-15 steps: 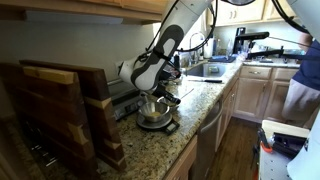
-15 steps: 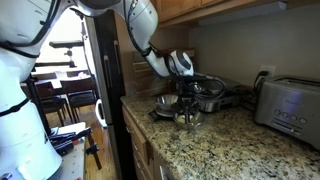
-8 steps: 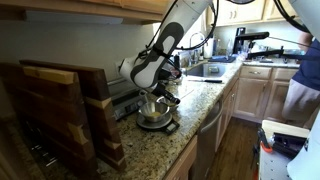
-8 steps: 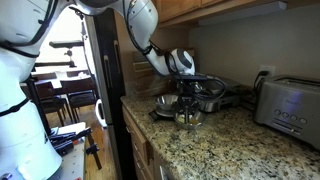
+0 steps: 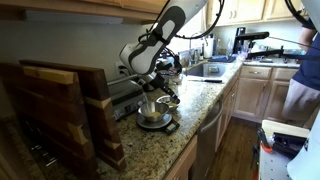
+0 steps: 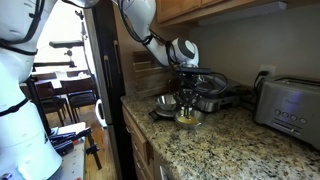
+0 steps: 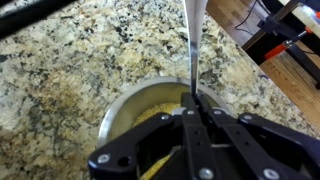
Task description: Pick up the spoon and scoop some of the objects from the bowl on the right and put them in the bowl to the left
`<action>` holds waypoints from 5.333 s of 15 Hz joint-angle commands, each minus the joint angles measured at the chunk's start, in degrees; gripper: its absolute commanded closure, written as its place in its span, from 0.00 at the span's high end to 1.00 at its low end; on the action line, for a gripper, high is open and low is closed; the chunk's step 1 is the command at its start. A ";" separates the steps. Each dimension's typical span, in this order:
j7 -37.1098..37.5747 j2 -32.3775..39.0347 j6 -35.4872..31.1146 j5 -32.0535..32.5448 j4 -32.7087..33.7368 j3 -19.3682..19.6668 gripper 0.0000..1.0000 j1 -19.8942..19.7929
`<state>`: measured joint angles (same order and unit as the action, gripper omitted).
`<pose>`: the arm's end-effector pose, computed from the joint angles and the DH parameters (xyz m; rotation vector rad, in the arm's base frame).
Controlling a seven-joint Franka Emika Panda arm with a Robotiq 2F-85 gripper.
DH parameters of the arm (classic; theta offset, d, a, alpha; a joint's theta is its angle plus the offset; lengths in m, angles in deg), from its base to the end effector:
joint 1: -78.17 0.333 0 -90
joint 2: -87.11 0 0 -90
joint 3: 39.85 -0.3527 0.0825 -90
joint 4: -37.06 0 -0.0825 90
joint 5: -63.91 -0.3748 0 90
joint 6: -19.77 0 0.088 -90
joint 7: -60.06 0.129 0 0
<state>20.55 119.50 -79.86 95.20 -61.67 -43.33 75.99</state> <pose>0.6144 -0.0478 0.2573 2.4197 1.2576 -0.9304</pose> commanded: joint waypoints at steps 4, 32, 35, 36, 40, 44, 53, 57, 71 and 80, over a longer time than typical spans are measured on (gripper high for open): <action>-1.63 -6.95 -2.22 -2.77 -6.28 0.49 0.02 -1.01; 5.01 -20.07 -12.50 8.86 -19.56 -1.42 0.03 7.21; 8.64 -20.18 -15.90 12.72 -21.71 -1.76 0.02 7.66; 10.14 -20.29 -17.08 14.30 -22.48 -1.73 0.02 7.80; 16.17 -20.90 -20.95 20.04 -25.73 -2.05 0.02 8.20; 21.21 -20.73 -24.79 25.30 -27.60 -2.01 0.02 8.07; 32.27 -22.09 -30.09 36.85 -31.72 -1.88 0.02 7.82; 36.58 -23.26 -30.99 39.90 -34.10 -1.99 0.02 7.94; 59.70 -27.13 -31.49 64.61 -41.67 -3.67 0.02 8.86; 73.64 -29.72 -28.62 77.36 -45.45 -4.95 0.02 9.23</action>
<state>88.52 94.62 -110.99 168.61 -102.39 -47.33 84.47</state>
